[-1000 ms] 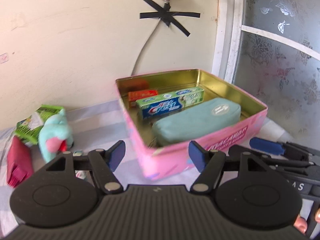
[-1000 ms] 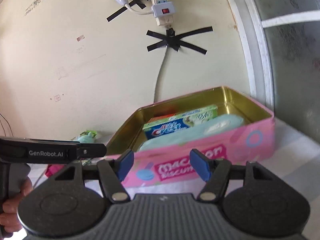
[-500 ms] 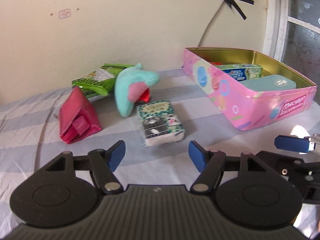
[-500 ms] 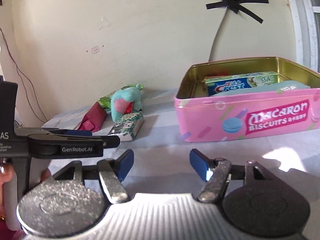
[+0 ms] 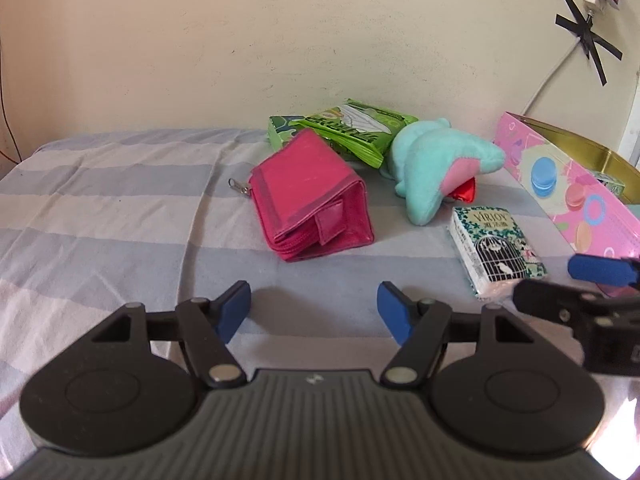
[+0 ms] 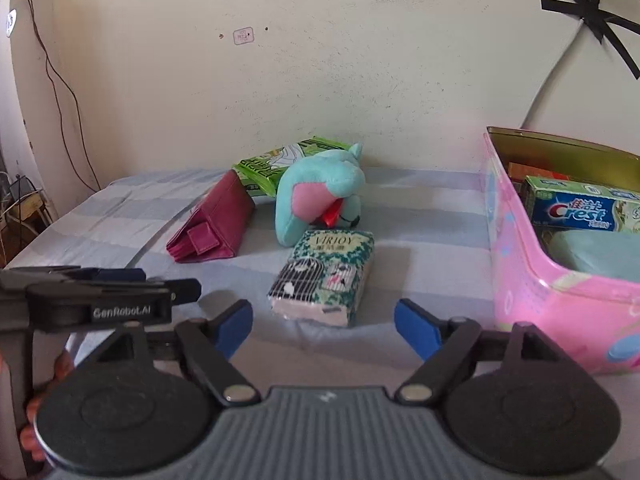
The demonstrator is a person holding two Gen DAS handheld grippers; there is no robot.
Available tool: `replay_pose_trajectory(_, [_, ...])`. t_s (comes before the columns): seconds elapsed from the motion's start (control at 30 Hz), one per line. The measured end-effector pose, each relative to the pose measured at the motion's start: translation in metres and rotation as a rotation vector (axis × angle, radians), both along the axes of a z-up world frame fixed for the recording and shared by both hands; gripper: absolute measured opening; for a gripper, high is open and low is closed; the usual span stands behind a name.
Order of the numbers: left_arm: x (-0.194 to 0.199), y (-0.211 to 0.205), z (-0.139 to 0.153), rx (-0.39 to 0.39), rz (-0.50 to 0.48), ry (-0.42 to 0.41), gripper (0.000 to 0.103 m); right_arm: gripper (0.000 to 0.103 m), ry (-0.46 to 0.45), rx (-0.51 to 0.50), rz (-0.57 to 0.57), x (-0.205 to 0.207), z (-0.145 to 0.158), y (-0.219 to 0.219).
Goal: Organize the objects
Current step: 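Grasp the green VIRJOY tissue pack with the right gripper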
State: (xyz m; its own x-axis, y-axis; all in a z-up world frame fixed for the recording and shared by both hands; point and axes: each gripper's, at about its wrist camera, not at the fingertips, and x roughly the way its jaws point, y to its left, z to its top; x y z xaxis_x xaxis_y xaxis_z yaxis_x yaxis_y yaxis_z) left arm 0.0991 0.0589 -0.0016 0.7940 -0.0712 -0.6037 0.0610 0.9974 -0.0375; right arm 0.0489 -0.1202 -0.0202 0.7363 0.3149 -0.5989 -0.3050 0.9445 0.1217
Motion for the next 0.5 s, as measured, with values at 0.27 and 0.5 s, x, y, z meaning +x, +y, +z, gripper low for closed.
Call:
replay_pose_trajectory(0.27, [0.001,0.003,-0.002,0.008,-0.003,0.002,0.073,0.081,0.021,-0.102,0.005,0.037,-0.017,0.024])
replay_pose_trajectory(0.5, [0.0,-0.001,-0.005,0.028,-0.01,0.0,0.074,0.063,0.003,-0.122,0.031,0.029,-0.016,0.025])
